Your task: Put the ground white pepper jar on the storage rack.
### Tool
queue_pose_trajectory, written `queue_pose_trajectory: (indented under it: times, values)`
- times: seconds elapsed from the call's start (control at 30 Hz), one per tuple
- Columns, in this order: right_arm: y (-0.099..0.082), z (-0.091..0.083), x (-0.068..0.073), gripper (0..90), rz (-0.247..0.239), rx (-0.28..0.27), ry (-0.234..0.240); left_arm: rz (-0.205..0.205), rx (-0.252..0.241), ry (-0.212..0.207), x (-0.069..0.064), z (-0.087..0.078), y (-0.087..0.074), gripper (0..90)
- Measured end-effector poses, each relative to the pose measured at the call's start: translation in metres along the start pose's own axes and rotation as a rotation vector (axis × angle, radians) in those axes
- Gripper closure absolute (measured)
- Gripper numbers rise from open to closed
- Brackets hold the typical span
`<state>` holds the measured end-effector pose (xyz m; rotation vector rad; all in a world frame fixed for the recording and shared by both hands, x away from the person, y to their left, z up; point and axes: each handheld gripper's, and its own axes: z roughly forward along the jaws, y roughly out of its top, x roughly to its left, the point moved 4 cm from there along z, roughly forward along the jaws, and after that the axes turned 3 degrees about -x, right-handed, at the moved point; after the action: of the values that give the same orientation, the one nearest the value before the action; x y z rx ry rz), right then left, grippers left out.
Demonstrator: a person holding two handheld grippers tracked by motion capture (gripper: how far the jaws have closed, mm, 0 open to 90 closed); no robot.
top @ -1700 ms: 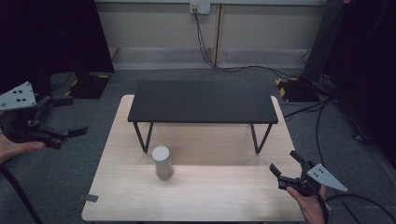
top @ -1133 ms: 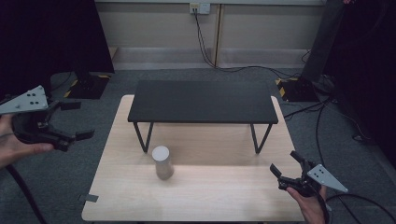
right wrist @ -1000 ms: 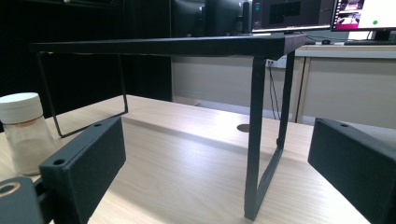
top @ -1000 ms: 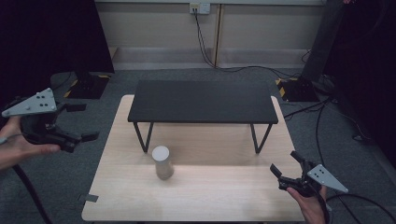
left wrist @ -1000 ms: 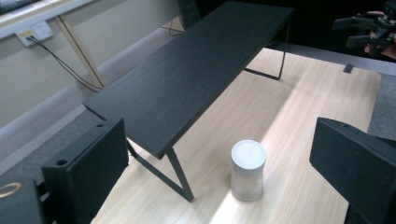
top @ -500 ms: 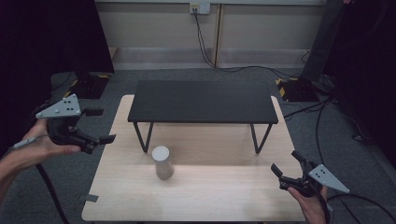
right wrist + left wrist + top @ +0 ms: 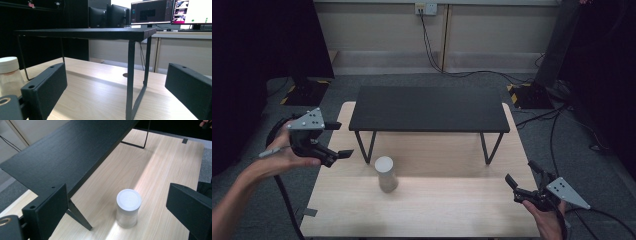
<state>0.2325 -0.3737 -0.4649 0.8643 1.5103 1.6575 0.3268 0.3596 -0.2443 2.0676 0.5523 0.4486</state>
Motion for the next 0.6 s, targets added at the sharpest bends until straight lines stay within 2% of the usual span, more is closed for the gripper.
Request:
queue_pose_trajectory:
  times: [0.03, 0.1, 0.27, 0.47, 0.53, 0.6]
  values:
    - [0.000, 0.000, 0.000, 3.2, -0.003, -0.002, -0.002, 0.000, 0.000, 0.000, 0.000, 0.000, 0.000, 3.3]
    - [0.000, 0.000, 0.000, 3.2, -0.006, -0.006, -0.003, 0.002, 0.021, -0.009, 0.000, 0.010, -0.001, 3.3]
    - [0.000, -0.001, 0.000, 3.2, -0.006, -0.008, -0.004, 0.003, 0.022, -0.028, 0.001, 0.027, -0.008, 4.2]
    - [0.000, 0.000, -0.001, 3.2, -0.002, 0.003, -0.006, 0.017, 0.086, -0.058, 0.000, 0.056, -0.014, 4.2]
    - [0.000, 0.000, -0.001, 3.2, -0.003, 0.003, -0.005, 0.020, 0.100, -0.056, -0.001, 0.065, -0.016, 4.2]
    - [0.000, -0.001, -0.001, 3.2, -0.002, 0.003, -0.005, 0.023, 0.104, -0.058, -0.001, 0.068, -0.017, 4.2]
